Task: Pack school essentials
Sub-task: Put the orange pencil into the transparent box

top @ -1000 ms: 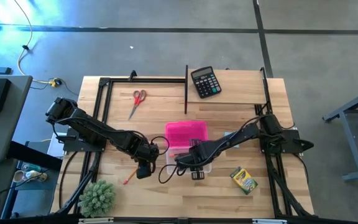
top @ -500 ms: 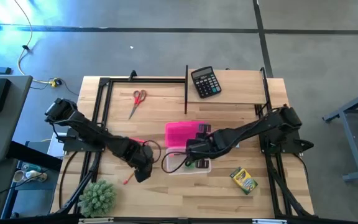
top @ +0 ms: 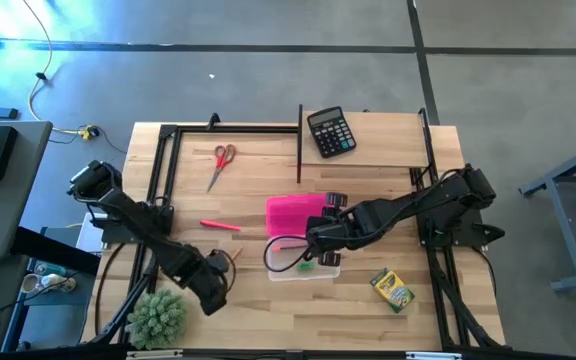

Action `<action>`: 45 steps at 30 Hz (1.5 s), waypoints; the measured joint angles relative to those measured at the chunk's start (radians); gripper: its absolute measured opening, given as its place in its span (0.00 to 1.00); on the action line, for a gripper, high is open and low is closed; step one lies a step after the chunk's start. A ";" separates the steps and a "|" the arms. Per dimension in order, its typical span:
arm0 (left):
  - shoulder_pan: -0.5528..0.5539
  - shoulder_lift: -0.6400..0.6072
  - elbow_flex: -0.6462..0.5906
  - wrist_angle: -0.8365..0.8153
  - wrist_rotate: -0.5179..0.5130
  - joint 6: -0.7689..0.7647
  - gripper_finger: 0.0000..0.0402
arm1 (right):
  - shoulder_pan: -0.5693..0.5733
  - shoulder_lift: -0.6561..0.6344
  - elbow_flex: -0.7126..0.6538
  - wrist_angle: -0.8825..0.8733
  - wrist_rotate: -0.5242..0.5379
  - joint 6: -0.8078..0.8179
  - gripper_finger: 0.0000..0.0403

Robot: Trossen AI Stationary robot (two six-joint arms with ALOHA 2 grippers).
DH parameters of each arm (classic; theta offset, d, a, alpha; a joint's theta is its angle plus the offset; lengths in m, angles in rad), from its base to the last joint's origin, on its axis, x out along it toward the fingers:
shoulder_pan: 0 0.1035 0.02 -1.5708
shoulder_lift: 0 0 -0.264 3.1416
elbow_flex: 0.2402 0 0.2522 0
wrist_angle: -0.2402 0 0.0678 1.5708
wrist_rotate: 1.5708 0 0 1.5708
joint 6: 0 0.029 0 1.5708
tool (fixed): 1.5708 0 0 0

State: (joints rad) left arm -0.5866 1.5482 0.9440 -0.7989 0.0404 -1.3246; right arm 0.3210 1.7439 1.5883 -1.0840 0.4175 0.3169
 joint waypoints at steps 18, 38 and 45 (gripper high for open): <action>-0.066 0.117 0.000 -0.013 -0.013 -0.165 0.47 | 0.000 0.001 0.000 -0.007 -0.010 0.000 0.43; -0.078 0.190 0.002 0.020 0.038 -0.205 0.36 | 0.000 0.001 0.000 -0.019 -0.014 0.000 0.43; -0.080 0.191 0.002 0.029 0.039 -0.209 0.21 | 0.000 0.001 0.000 -0.025 -0.014 0.000 0.43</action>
State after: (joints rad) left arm -0.6666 1.7390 0.9459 -0.7704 0.0792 -1.5341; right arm 0.3213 1.7451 1.5883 -1.1085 0.4034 0.3173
